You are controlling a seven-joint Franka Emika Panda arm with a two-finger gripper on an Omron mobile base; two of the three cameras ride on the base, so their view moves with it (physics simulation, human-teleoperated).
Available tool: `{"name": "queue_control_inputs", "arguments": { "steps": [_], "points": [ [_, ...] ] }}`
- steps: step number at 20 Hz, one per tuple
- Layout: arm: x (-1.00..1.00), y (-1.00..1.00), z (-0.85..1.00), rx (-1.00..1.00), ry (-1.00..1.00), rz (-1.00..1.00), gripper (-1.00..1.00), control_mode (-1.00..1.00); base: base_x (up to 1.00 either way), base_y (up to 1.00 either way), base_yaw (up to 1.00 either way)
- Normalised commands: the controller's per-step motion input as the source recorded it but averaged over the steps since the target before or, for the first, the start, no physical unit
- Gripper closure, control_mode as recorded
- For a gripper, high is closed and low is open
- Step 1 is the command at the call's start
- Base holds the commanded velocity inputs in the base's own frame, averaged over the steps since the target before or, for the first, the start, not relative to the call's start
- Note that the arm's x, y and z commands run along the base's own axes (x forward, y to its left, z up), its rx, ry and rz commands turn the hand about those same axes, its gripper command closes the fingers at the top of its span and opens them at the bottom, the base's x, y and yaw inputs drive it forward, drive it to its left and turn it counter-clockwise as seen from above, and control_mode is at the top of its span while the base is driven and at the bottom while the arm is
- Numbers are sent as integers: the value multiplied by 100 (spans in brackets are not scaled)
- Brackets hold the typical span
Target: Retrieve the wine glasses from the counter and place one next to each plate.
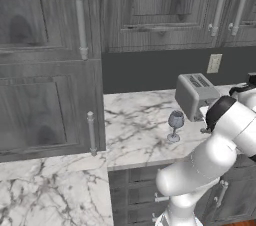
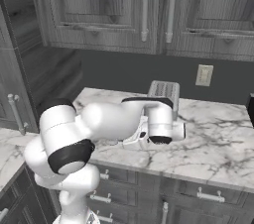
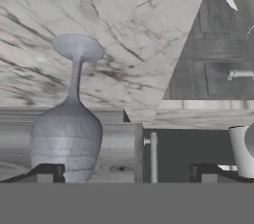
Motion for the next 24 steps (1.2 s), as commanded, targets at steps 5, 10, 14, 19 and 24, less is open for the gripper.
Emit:
{"name": "queue_control_inputs", "arguments": {
  "steps": [5, 10, 14, 19, 24],
  "points": [
    [27, 0, -21, 0, 7, -6, -100, -100, 0, 0, 0],
    [17, 0, -26, 0, 8, -2, -100, -100, 0, 0, 0],
    [22, 0, -24, 0, 4, 0, -100, -100, 0, 0, 0],
    [28, 0, -21, 0, 0, 0, -100, -100, 0, 0, 0],
    [23, 0, -21, 0, 0, 0, -100, -100, 0, 0, 0]
  ]
}}
